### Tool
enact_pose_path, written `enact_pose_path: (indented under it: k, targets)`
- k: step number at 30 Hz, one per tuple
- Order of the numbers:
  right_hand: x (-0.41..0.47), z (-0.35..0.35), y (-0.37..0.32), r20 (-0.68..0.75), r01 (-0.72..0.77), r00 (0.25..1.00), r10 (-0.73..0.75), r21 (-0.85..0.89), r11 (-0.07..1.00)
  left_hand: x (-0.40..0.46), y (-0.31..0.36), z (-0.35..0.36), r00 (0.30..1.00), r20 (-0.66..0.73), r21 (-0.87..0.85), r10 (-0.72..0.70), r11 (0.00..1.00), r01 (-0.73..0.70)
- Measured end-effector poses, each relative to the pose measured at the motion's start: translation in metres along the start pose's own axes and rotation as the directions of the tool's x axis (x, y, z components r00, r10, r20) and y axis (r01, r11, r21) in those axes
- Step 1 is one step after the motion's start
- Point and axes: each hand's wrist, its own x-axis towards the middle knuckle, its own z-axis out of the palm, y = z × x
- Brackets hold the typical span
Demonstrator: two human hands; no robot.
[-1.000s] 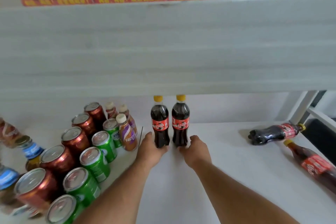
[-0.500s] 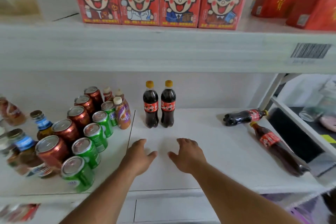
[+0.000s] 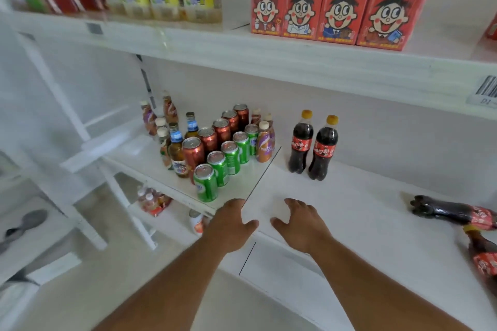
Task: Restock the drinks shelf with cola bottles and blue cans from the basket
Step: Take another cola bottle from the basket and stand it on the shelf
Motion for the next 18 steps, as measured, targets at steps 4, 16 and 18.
enact_pose_path:
  k: [4, 16, 18]
  targets:
    - [-0.031, 0.014, -0.015, 0.062, 0.141, 0.988, -0.144, 0.052, 0.989, -0.058, -0.017, 0.005, 0.993, -0.063, 0.015, -0.104, 0.994, 0.105]
    - [-0.126, 0.127, -0.159, 0.464, 0.614, 0.663, -0.588, 0.114, 0.781, -0.281, -0.151, -0.034, 0.726, -0.307, -0.148, -0.616, 0.784, 0.603]
    - [-0.146, 0.146, -0.188, 0.513, 0.676, 0.590, -0.623, 0.109, 0.729, -0.324, -0.175, -0.040, 0.649, -0.332, -0.205, -0.684, 0.724, 0.658]
